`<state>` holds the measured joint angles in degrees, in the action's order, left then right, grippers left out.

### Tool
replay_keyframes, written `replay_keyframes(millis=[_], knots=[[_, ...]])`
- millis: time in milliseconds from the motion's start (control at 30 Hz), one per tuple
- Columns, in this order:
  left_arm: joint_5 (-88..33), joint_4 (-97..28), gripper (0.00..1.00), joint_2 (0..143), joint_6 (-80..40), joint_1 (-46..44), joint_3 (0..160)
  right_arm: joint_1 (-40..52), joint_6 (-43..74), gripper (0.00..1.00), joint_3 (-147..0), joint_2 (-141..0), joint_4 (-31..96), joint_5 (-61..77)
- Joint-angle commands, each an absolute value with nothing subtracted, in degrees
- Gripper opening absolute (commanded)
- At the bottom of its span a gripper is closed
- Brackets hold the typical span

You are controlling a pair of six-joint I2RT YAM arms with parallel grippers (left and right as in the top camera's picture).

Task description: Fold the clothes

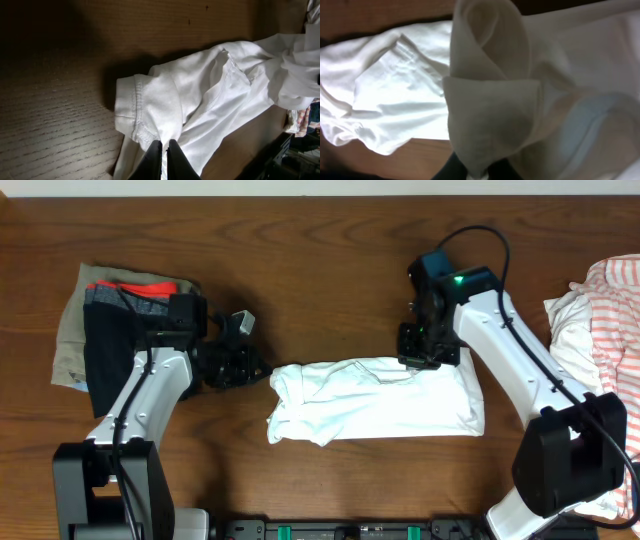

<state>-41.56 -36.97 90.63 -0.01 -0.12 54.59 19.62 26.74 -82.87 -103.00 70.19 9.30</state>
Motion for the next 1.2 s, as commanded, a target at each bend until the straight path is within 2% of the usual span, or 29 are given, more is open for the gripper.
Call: replay_keyframes(millis=[0, 33, 67, 233, 433, 667, 1067, 1167], knots=[[-40.91, -36.88, 0.07, 90.0, 0.36, -0.23, 55.48, 22.17, 28.23, 0.14, -83.83, -101.93, 70.08, 9.23], [-40.91, -36.86, 0.07, 90.0, 0.36, -0.23, 55.48, 22.68, 28.21, 0.17, -83.83, -101.91, 70.08, 9.23], [-40.91, -36.82, 0.07, 90.0, 0.36, -0.23, 55.48, 23.07, 28.21, 0.24, -83.83, -101.93, 70.08, 9.21], [-40.91, -36.75, 0.07, 90.0, 0.36, -0.23, 55.48, 23.2, 27.14, 0.31, -83.83, -101.93, 70.08, 9.21], [-40.91, -36.29, 0.06, 90.0, 0.36, -0.23, 55.48, 21.3, 25.87, 0.32, -83.83, -101.93, 71.44, 7.64], [-40.91, -36.32, 0.07, 90.0, 0.36, -0.23, 55.48, 18.65, 24.86, 0.32, -83.09, -101.93, 74.52, -3.55], [-40.91, -36.32, 0.07, 90.0, 0.36, -0.23, 55.48, 18.65, 21.54, 0.32, -71.66, -101.93, 66.7, -2.98], [-40.91, -36.32, 0.07, 90.0, 0.36, -0.23, 55.48, 18.65, 21.08, 0.29, -69.91, -101.93, 65.04, -2.85]])
